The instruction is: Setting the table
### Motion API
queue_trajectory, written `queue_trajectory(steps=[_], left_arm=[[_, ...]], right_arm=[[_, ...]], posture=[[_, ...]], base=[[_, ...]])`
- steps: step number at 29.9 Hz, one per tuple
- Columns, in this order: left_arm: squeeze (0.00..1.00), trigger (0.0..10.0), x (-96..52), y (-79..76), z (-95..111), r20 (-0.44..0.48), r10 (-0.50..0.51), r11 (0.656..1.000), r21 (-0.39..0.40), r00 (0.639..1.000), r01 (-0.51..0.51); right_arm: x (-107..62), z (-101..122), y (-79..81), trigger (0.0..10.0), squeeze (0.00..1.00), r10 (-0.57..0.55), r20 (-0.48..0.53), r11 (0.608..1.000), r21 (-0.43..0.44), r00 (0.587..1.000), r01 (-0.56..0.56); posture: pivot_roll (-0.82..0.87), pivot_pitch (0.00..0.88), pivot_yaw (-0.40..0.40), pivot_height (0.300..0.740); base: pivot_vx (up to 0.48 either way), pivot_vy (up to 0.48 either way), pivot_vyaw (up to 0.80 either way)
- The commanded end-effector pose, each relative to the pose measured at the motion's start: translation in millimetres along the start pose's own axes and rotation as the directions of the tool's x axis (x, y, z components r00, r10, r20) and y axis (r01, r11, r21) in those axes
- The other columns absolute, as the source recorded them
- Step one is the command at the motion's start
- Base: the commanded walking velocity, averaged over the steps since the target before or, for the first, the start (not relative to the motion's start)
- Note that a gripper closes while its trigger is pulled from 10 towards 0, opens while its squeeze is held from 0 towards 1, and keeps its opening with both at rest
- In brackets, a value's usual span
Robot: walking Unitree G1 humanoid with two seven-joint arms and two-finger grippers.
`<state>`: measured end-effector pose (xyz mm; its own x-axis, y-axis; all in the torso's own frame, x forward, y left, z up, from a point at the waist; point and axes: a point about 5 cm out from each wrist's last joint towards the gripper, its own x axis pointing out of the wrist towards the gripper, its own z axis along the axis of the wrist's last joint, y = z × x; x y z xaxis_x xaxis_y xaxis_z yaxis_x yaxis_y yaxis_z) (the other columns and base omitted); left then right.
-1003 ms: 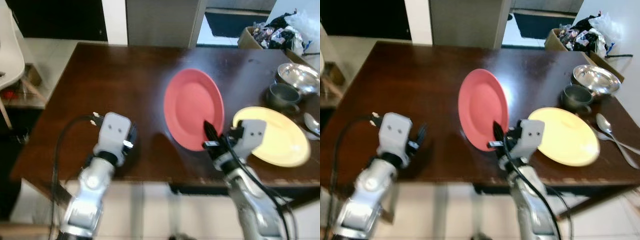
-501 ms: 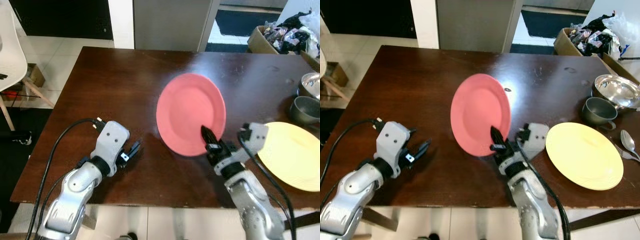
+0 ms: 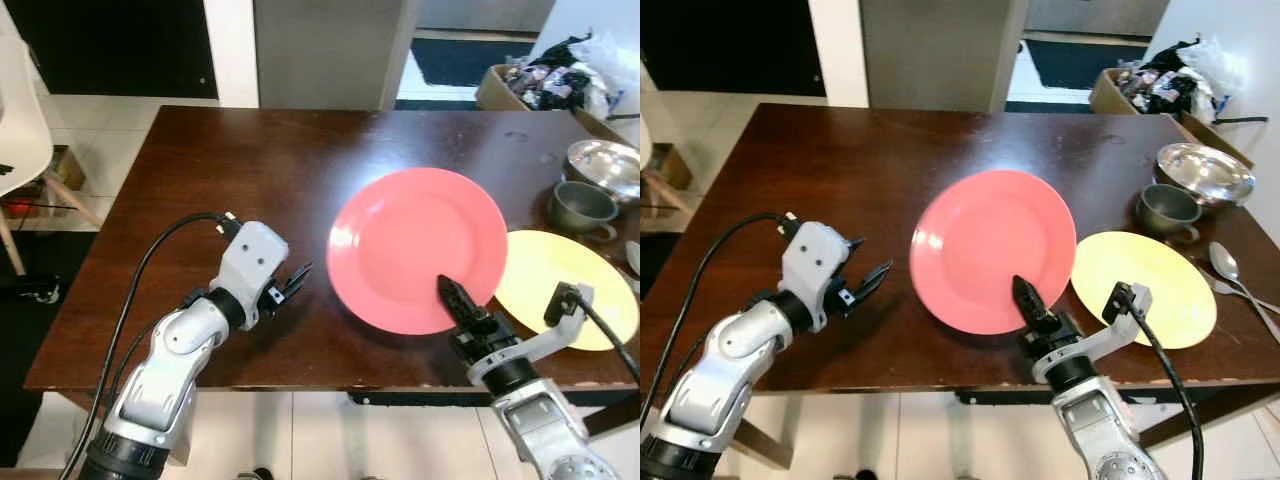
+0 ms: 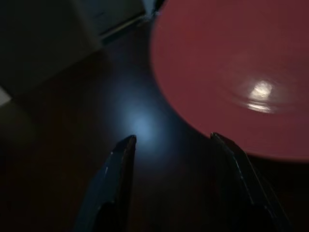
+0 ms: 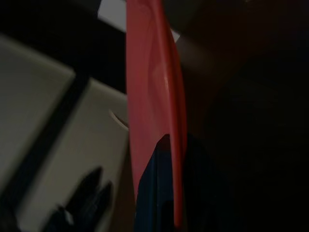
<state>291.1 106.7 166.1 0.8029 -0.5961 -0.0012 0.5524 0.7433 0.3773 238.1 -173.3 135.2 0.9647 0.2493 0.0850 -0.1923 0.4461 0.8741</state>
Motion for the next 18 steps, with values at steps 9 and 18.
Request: queue_trajectory(steps=[9,18], left_arm=[[0.00,10.0,-7.8,15.7,8.9,0.004,-0.055,0.994,0.100,0.998,0.054],[0.00,10.0,-15.5,21.7,6.9,-0.003,-0.024,0.992,0.121,1.000,0.025]], right_arm=[[14.5,-31.3,-23.3,10.0,0.00,-0.060,-0.201,0.986,0.138,0.978,0.089],[26.9,-24.7,-27.7,10.0,0.00,-0.144,-0.199,0.969,0.170,0.969,0.178]], posture=[[-0.13,0.056,0.044,0.740],[-0.10,0.080,0.052,0.740]], base=[[0.000,0.000,0.00],[0.000,0.000,0.00]])
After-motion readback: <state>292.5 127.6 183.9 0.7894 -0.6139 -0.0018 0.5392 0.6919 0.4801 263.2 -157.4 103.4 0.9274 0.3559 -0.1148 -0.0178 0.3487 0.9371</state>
